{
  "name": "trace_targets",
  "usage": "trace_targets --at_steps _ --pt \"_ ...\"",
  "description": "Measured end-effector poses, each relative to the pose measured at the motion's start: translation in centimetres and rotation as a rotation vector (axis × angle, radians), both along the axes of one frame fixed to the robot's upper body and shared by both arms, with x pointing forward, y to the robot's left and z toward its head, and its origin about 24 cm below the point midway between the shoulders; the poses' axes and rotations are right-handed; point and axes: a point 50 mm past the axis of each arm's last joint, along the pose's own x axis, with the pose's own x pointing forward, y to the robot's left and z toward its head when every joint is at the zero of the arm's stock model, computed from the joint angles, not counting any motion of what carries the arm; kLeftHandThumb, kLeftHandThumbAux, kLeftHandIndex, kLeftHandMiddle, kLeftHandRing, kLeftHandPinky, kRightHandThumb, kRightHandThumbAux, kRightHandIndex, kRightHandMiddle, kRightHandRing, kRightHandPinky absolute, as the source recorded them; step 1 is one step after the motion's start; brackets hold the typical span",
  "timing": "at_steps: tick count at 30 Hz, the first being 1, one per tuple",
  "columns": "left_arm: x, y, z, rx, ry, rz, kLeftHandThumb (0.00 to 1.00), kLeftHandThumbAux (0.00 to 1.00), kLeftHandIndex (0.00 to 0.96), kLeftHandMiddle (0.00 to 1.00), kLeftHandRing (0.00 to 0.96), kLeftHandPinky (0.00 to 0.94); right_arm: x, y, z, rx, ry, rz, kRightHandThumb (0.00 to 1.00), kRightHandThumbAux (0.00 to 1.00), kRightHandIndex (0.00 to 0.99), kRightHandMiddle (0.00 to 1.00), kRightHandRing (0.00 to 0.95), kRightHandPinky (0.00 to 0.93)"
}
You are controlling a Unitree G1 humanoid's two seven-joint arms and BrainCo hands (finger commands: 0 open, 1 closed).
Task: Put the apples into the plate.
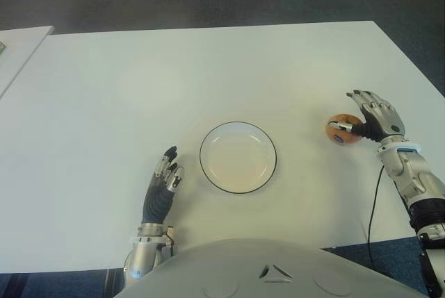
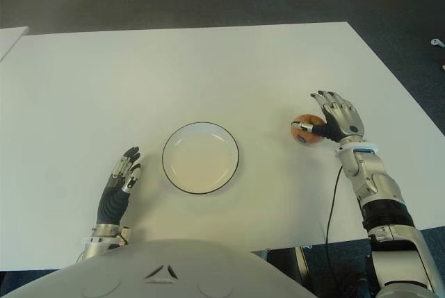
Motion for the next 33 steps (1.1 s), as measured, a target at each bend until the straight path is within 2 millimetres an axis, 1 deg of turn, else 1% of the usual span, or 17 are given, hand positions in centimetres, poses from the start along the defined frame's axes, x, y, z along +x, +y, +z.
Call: trace_targets --at_steps 14,25,33 --pt "-0.2 0.1 0.0 -0.008 0.009 0.000 0.055 0.379 0.000 0.000 0.000 0.015 -0.6 -0.2 -1.0 0.035 -0.020 -0.011 0.285 0.215 0.000 0.000 0.000 0.000" --pt "-0.2 0.0 0.0 -0.024 0.010 0.001 0.062 0.367 0.000 0.000 0.000 0.015 -1.9 0.7 -1.7 0.056 -0.004 0.022 0.269 0.201 0.000 0.000 0.000 0.000" --pt "-0.2 0.0 0.1 -0.018 0.009 -0.004 0.063 0.359 0.000 0.000 0.000 0.018 -2.4 0.7 -2.2 0.082 0.014 0.010 0.274 0.220 0.000 0.011 0.000 0.000"
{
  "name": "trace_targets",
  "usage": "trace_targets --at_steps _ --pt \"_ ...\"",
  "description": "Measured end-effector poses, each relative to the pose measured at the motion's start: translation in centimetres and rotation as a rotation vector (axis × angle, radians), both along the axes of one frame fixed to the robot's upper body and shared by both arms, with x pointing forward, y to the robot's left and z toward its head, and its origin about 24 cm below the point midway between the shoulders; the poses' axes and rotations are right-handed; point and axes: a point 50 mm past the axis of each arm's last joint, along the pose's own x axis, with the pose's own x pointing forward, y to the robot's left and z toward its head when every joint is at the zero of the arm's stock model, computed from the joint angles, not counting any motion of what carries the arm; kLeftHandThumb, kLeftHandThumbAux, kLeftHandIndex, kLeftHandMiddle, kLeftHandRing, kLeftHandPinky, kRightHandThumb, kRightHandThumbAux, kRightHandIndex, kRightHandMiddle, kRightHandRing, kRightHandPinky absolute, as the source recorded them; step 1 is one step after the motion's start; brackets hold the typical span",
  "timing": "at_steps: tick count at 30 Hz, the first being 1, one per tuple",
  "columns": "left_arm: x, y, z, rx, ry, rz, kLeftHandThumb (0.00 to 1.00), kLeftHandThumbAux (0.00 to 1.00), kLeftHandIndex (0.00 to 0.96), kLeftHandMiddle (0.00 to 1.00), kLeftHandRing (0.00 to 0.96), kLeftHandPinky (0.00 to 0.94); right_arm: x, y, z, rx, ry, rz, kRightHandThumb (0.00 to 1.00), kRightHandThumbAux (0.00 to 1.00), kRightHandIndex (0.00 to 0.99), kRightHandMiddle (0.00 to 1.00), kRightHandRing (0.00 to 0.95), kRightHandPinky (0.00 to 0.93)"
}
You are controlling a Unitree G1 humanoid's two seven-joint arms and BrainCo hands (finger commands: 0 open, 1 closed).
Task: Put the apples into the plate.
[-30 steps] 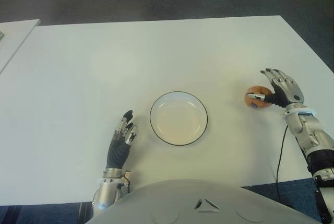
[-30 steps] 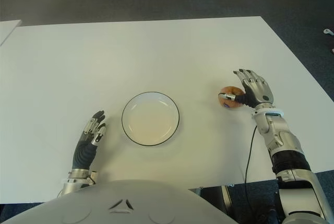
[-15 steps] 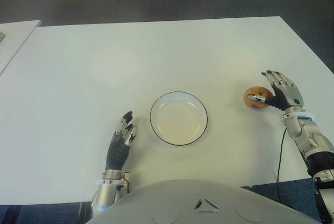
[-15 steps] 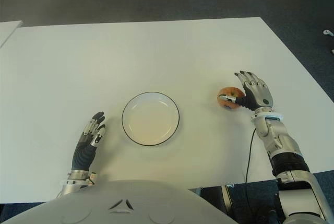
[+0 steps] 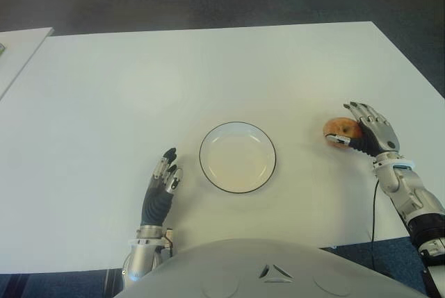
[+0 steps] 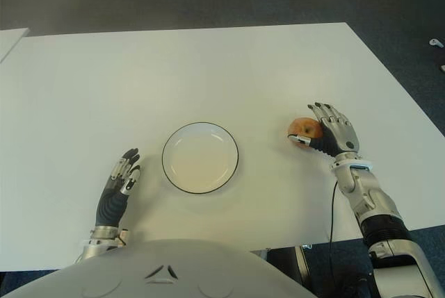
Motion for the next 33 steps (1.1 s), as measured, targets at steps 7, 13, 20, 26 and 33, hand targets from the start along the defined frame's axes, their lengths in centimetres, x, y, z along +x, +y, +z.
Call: trace_targets --at_steps 7,13,20,26,33 --pt "0.0 -0.1 0.0 0.001 0.000 0.003 0.065 0.358 0.000 0.000 0.000 0.019 0.1 0.1 -0.3 0.022 -0.018 -0.014 0.268 0.250 0.000 0.031 0.007 0.000" --pt "0.0 -0.1 0.0 -0.001 0.003 0.008 0.066 0.372 0.000 0.000 0.000 0.017 0.1 0.3 -0.5 0.041 -0.045 -0.003 0.275 0.270 0.000 0.057 0.031 0.000" --pt "-0.1 -0.1 0.0 -0.008 0.004 0.013 0.073 0.377 0.000 0.000 0.000 0.019 0.0 0.9 -0.5 0.060 -0.070 0.019 0.330 0.311 0.052 0.156 0.136 0.054" --pt "-0.1 -0.1 0.0 -0.010 0.004 0.013 0.076 0.379 0.000 0.000 0.000 0.015 -0.2 1.5 -0.6 0.079 -0.088 0.037 0.398 0.362 0.192 0.261 0.231 0.174" --pt "-0.1 -0.1 0.0 -0.012 0.006 0.012 0.075 0.383 0.000 0.000 0.000 0.017 -0.3 1.8 -0.7 0.100 -0.108 0.039 0.601 0.477 0.487 0.579 0.574 0.527"
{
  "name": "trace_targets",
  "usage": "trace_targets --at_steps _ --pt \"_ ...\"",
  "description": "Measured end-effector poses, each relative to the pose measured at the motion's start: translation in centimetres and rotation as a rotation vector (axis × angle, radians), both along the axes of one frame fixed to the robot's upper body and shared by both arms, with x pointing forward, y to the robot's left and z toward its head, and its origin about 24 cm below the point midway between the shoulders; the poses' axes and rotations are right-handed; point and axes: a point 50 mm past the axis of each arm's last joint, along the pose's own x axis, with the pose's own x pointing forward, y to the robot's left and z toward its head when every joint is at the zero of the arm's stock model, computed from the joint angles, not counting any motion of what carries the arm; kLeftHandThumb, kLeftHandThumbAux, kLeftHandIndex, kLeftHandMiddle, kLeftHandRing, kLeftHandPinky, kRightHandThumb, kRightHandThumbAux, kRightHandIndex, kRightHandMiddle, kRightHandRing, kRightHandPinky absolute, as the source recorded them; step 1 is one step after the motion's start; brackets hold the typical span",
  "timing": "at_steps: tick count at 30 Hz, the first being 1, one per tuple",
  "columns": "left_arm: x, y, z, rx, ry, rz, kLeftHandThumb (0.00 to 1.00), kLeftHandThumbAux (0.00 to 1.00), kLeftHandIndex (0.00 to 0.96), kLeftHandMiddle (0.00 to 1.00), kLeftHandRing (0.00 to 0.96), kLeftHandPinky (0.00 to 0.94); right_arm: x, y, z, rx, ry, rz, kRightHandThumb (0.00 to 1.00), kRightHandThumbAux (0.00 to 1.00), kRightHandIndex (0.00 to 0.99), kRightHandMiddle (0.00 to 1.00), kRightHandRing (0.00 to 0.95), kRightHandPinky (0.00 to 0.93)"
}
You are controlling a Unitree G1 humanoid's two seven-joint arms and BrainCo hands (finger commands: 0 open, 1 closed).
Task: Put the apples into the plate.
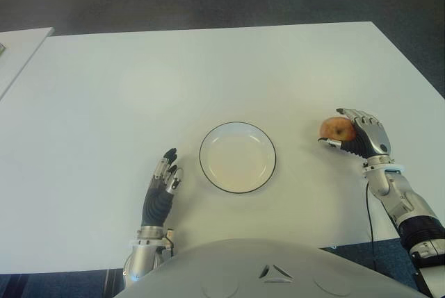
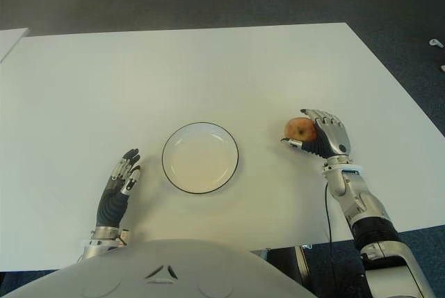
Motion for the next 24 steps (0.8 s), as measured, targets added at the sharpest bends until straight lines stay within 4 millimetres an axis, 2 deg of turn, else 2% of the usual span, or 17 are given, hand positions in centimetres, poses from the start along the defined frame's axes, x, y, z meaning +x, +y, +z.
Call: trace_targets --at_steps 3,8,14,24 --pt "0.0 0.0 0.0 -0.004 0.002 0.002 0.075 0.382 0.000 0.000 0.000 0.017 0.0 0.3 -0.1 0.026 -0.022 -0.001 0.750 0.553 0.644 0.700 0.711 0.711" --pt "0.0 0.0 0.0 -0.007 0.003 0.002 0.075 0.382 0.000 0.000 0.000 0.016 -0.2 0.8 -0.3 0.079 -0.053 -0.017 0.886 0.608 0.758 0.797 0.803 0.824" --pt "0.1 0.0 0.1 -0.015 0.006 0.008 0.074 0.392 0.000 0.000 0.000 0.015 -0.6 1.5 -0.6 0.152 -0.073 -0.037 0.984 0.629 0.836 0.873 0.865 0.864" --pt "0.1 0.0 0.1 -0.017 0.004 0.009 0.070 0.390 0.000 0.000 0.000 0.012 -0.6 1.7 -0.4 0.177 -0.082 -0.034 0.999 0.641 0.870 0.904 0.891 0.876"
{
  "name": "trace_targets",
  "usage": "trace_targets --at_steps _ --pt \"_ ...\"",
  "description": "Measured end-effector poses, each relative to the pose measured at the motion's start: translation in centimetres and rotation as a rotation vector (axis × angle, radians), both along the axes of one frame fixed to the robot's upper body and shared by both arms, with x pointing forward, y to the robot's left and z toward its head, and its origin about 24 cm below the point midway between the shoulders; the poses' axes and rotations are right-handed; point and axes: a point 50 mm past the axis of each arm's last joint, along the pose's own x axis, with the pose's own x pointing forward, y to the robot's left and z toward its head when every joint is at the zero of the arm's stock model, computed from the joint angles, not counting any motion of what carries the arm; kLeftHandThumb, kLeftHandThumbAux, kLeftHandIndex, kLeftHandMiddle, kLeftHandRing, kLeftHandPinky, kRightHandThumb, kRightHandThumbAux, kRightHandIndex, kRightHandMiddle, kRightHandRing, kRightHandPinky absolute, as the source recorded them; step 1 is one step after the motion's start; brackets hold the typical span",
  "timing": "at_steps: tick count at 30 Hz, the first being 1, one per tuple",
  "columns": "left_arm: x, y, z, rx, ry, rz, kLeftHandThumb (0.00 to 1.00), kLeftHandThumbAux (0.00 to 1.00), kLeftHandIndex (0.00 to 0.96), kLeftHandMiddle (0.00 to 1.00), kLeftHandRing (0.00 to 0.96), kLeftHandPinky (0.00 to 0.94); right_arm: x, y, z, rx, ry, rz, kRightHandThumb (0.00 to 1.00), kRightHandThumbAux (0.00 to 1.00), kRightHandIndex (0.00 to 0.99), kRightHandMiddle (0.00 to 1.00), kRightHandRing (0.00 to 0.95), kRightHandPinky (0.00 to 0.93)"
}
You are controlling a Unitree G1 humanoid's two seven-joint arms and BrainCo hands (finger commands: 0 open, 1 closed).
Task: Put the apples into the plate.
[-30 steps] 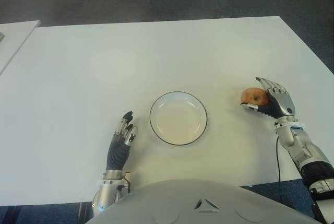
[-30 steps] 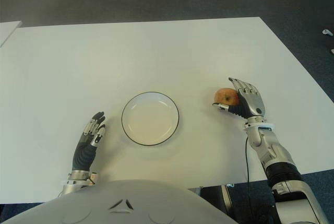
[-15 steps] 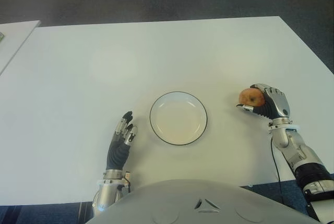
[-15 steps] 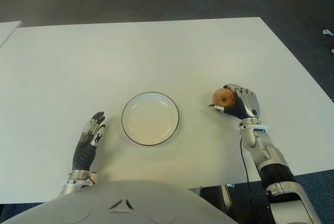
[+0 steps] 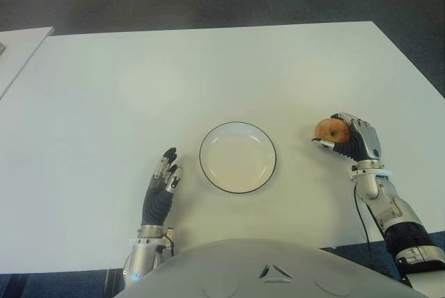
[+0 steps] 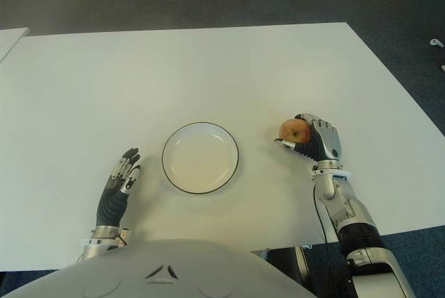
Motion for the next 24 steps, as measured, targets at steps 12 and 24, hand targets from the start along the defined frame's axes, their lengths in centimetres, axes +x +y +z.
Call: trace_targets --at_steps 12,24 --pt "0.0 0.0 0.0 0.001 -0.001 -0.001 0.078 0.391 0.000 0.000 0.000 0.020 -0.1 0.7 0.2 0.014 0.002 0.046 1.000 0.640 0.881 0.905 0.894 0.877" --pt "0.3 -0.1 0.0 0.001 -0.002 -0.005 0.070 0.392 0.000 0.000 0.000 0.012 2.2 3.4 3.9 0.008 -0.068 0.149 1.000 0.633 0.887 0.908 0.900 0.882"
